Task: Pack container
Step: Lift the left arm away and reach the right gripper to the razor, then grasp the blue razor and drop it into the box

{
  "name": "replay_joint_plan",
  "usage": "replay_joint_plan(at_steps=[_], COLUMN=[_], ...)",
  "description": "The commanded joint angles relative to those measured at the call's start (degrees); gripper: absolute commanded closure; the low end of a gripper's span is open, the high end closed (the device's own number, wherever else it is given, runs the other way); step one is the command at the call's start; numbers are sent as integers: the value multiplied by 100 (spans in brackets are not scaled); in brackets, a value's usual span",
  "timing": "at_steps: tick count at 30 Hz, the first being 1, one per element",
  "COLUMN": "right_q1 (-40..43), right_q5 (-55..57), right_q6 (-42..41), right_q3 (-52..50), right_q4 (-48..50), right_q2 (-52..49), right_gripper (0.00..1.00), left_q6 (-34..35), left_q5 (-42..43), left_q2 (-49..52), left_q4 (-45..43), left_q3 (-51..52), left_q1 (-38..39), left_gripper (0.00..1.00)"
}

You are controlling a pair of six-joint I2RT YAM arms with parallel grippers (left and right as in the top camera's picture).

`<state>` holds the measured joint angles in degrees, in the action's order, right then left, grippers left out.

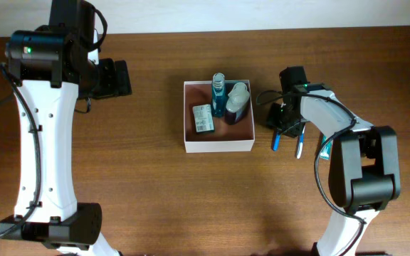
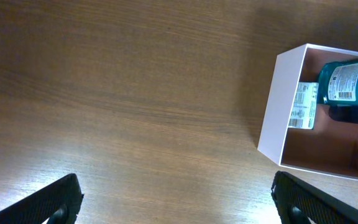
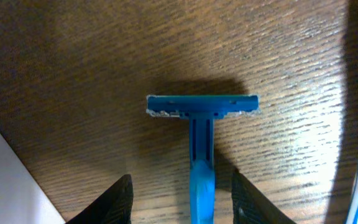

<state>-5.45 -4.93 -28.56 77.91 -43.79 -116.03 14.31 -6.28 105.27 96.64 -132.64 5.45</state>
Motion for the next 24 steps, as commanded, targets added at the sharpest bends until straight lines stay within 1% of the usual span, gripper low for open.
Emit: replay_joint_plan(at_steps=[1,2,4,5,7,9,13,17,20,24], right_q1=[-15,-15,-15,-13,-13,-15,-15,-101,-348,-935], right_q5=[142,197,243,245,313,529,732,610,-131,-1106], right_q6=[-87,-87,-87,-87,-87,-87,-44,31,859,2286], right_q3=[52,48,48,61,103,234,566,1034,1257,1285], right_q4=[-94,-98,-133,-227,-382,-667,-1110,-1650,-1729,-1620], right_q2=[-164,-192,-201,-177,-118,79,459,1069,1574,2022], right_gripper=[55,58,69,82,91,96,96,96,96,96], left_q6=[-70,-70,-70,-72,-70,-70,-70,-70,-70,-70], left_q5=[-46,-46,-46,-46,-46,-46,-46,-44,-46,-46], left_q2=[-39,-39,-39,-39,-39,-39,-39,-39,-39,-39], left_q4=[4,4,4,4,4,4,4,4,4,4], left_q3=[-57,-59,-59,-59,-57,-59,-59,-59,-59,-59], left_q1=[7,7,7,7,7,7,7,7,7,7], left_gripper=[1,0,1,1,1,1,1,1,1,1])
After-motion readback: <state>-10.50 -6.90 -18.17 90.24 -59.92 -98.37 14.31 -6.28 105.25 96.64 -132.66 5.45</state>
